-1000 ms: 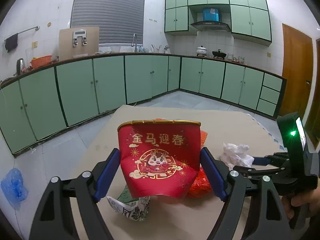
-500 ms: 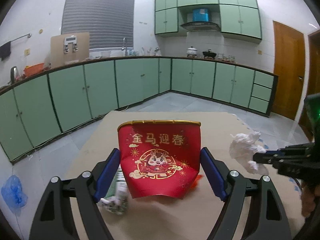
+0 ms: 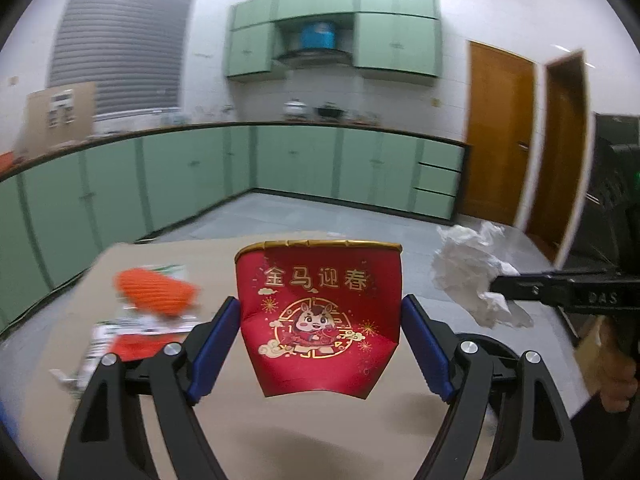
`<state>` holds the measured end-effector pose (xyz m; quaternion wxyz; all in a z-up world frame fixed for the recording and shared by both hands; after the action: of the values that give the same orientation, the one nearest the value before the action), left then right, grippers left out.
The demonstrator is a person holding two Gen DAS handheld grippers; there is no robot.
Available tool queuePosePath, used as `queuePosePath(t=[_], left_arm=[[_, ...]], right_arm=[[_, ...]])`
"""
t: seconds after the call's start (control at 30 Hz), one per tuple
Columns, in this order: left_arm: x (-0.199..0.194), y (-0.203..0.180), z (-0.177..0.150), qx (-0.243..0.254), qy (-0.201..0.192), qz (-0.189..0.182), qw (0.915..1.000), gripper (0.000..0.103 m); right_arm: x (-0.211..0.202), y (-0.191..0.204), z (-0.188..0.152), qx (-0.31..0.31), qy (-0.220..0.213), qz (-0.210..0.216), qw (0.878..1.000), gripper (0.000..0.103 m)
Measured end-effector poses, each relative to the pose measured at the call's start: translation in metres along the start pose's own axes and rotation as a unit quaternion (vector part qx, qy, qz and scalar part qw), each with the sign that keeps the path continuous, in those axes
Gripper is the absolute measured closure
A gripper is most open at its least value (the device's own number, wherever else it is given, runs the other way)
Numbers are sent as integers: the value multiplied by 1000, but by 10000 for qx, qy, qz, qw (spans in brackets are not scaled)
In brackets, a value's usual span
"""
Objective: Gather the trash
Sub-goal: 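Carry the red packet and tissue over the bin with both grippers, then open both grippers to drop the packet and tissue into the bin, then return to the table and grasp the small white-green milk carton with the left gripper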
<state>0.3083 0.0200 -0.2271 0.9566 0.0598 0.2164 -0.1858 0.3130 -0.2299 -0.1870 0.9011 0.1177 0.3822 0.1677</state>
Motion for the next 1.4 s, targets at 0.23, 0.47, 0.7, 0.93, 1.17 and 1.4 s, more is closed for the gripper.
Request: queuePosePath(t=[0.23,0.47,0.7,0.93,1.17,1.4], left_arm=[[68,-120,6,361,472,-1202,9910,23],[166,-239,-12,918,1466,-1811,9681,22],[240,-293,-47,1057,2402,-1838,9473,20],[256,-298,-64,804,2729,-1804,9415,15],[253,-292,-61,833,2722,-1744,9426,11],[205,-253,-21,629,2209,-1607,9599,11]], right_arm=[[-15,-131,-36,816,173,-1169,9896,94],[21,-239,-82,1557,852,-1989,9638,88],[23,-276,-93,2060,813,-2291,9479,58],[0,-295,-94,2382,489,-2381,9403,52],[-18,-291,-90,2363,279,-2383,9416,48],[-48,-268,-71,2256,-153,-2447,9429,45]])
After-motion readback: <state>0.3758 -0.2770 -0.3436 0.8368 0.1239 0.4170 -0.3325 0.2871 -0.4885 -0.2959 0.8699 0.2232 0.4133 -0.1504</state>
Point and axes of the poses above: each gripper's, at about its wrist camera, not at the fingertips, and x roughly the way its jaws point, y to its left, z to its top, the point moved 1 cm from there along x, roughly the way its jaws point, and after that the axes turned 6 degrees about x, right-handed, at the moved point
